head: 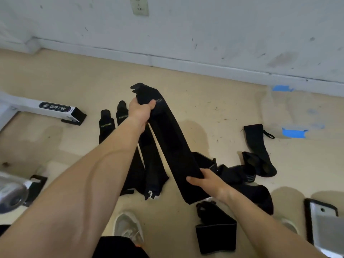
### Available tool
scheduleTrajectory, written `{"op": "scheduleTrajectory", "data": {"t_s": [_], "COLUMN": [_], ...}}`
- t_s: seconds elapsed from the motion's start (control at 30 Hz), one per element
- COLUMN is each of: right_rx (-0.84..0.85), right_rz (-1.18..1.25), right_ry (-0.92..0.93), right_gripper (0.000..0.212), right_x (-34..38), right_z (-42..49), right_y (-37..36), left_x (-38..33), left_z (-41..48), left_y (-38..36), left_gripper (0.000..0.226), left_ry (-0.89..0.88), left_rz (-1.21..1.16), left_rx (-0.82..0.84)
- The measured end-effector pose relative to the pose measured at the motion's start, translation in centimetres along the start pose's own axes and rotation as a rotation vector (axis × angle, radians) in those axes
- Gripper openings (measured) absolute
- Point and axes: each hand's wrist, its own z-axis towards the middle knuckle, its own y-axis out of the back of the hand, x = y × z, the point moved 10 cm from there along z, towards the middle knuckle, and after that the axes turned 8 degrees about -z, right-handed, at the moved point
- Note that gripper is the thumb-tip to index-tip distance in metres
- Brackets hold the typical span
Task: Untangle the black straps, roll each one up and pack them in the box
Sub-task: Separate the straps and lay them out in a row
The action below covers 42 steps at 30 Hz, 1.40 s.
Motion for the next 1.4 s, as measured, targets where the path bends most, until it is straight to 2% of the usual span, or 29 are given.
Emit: {"op": "scheduleTrajectory", "data": {"t_s": [0.23,0.37,0.43,0.5,0.6,0.7,0.77,0.8,0.87,0.97,1.2,1.3,1.4], "right_rx": [0.072,-0.014,-0.023,-0.020,-0.039,-0.043,-0.062,-0.080,-0.091,-0.034,0.066,-0.010,-0.189], "right_rz": [0.076,0.035,0.010,-0.053,-0.121,-0.083,-0.063,-0.094,-0.201,-0.344,-0.427,-0.348,-0.296], "right_ry": [-0.130,-0.147,-0.136,-0.136,-0.155,-0.170,-0.163,-0.156,-0.161,-0.171,-0.207,-0.192,-0.194], "right_gripper": [0.026,0.027,0.031,0.034,0.042,0.039,0.040,0.041,0.045,0.057,0.050,0.039,0.041], "right_x": [-3.5,-3.7,-3.0,-2.7,-3.0,-3.4,-3.8,-4.1,-5.0,-6.1,-7.7,-9.2,-10.0], "right_z": [6.3,11.6,14.5,17.1,19.7,20.1,19.7,19.4,18.3,16.4,14.9,14.0,12.3], "right_y": [-1.5,-0.6,-0.8,-1.2,-1.7,-2.0,-1.9,-1.7,-1.4,-1.7,-1.9,-2.1,-1.5], "left_x": [3.9,4.1,4.2,5.2,8.7,14.0,17.7,19.7,22.4,22.9,22.9,22.9,22.9], "left_z": [8.4,13.7,15.6,16.0,14.3,10.5,8.2,7.6,7.3,8.0,9.1,9.3,9.3], "left_y": [-1.0,-1.4,-0.9,0.2,0.1,-3.0,-5.6,-6.2,-6.2,-5.5,-5.0,-5.0,-5.2], "left_gripper": [0.046,0.048,0.062,0.073,0.054,0.050,0.066,0.079,0.105,0.121,0.111,0.112,0.112], "left_ry": [-0.011,-0.073,-0.085,-0.087,-0.221,-0.363,-0.383,-0.316,-0.143,-0.084,-0.117,-0.105,-0.099], "left_rz": [0.018,0.033,0.063,0.291,0.822,1.280,1.467,1.518,1.561,1.621,1.651,1.667,1.702], "left_rx": [0.003,-0.012,-0.073,-0.146,-0.076,0.174,0.381,0.470,0.571,0.609,0.588,0.586,0.588]}}
